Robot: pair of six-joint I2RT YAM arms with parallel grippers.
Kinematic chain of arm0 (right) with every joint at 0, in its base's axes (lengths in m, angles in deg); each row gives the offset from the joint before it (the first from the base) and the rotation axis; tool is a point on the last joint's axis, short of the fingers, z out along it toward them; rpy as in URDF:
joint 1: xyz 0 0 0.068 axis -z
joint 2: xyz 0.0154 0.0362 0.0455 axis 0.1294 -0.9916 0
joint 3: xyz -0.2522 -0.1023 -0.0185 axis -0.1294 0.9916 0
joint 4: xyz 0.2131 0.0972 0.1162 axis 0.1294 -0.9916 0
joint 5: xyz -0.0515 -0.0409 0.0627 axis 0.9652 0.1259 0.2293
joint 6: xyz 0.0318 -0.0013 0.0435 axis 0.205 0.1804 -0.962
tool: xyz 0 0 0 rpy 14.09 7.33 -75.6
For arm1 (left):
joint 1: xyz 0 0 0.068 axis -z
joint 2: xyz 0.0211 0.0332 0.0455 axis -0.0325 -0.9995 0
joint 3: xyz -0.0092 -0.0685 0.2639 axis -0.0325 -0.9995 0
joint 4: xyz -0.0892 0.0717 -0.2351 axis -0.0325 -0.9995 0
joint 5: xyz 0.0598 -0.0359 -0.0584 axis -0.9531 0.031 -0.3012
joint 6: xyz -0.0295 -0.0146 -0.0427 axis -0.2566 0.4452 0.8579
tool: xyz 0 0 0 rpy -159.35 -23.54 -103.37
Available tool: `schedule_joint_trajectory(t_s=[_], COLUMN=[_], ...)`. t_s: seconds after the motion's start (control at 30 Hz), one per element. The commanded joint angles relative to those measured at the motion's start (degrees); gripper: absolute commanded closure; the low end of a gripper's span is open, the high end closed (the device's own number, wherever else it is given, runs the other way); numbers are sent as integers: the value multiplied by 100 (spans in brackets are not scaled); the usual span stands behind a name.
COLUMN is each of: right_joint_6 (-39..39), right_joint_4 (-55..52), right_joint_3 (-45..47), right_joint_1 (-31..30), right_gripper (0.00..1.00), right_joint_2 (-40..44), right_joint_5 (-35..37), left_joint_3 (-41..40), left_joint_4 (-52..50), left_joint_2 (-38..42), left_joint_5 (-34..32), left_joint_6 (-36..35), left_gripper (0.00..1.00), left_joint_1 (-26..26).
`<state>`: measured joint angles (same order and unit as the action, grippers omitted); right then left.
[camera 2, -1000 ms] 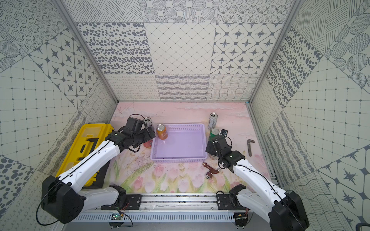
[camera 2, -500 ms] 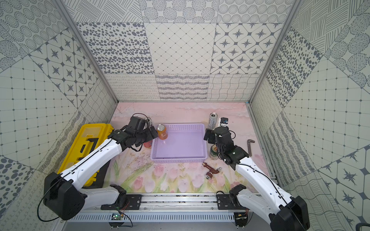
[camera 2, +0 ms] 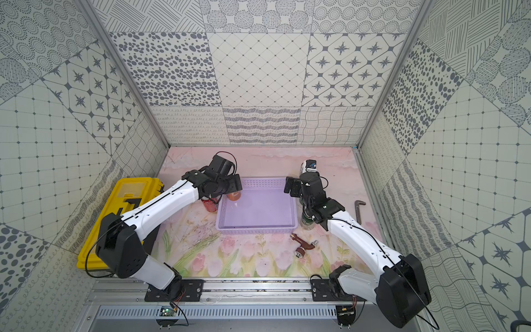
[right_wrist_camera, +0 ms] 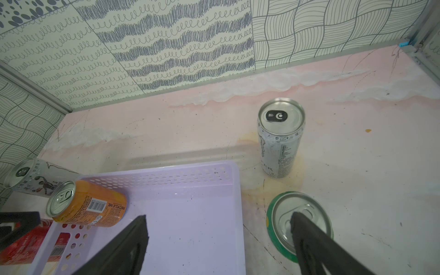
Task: Take out the drinks from the basket
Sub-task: Pick up the drink from the basket.
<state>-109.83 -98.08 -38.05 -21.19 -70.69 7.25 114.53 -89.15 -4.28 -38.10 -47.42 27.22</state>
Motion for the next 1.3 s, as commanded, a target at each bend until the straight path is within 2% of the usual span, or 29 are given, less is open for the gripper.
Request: schedule_joint_trajectory(t_s=[0.0,0.13,0.5,0.87,1.27], right_joint_6=[104,62,-176,-194,-209], right_joint_4=[320,391,611,638,682], right_joint_3=[127,181,312,321,332], right_joint_1=[74,132,352,402,437], right_gripper=[3,3,3,3,3], right_joint_2=[236,268,199,238,214], right_joint_5=[60,-16,-373,-414,-432], left_joint_3=[626,825,717,922,950], left_joint_4=[-476,-540,-612,-410,-622], left_joint_2=[-691,-981,-876,-1361,-1669], left_joint_5=[-388,-418,-570,-160,-313], left_joint_6=[-398,-392,-321,-437,-508], left_gripper=[13,17,14,26,30], left_joint_1=[-30,-133,-275,-338,-230])
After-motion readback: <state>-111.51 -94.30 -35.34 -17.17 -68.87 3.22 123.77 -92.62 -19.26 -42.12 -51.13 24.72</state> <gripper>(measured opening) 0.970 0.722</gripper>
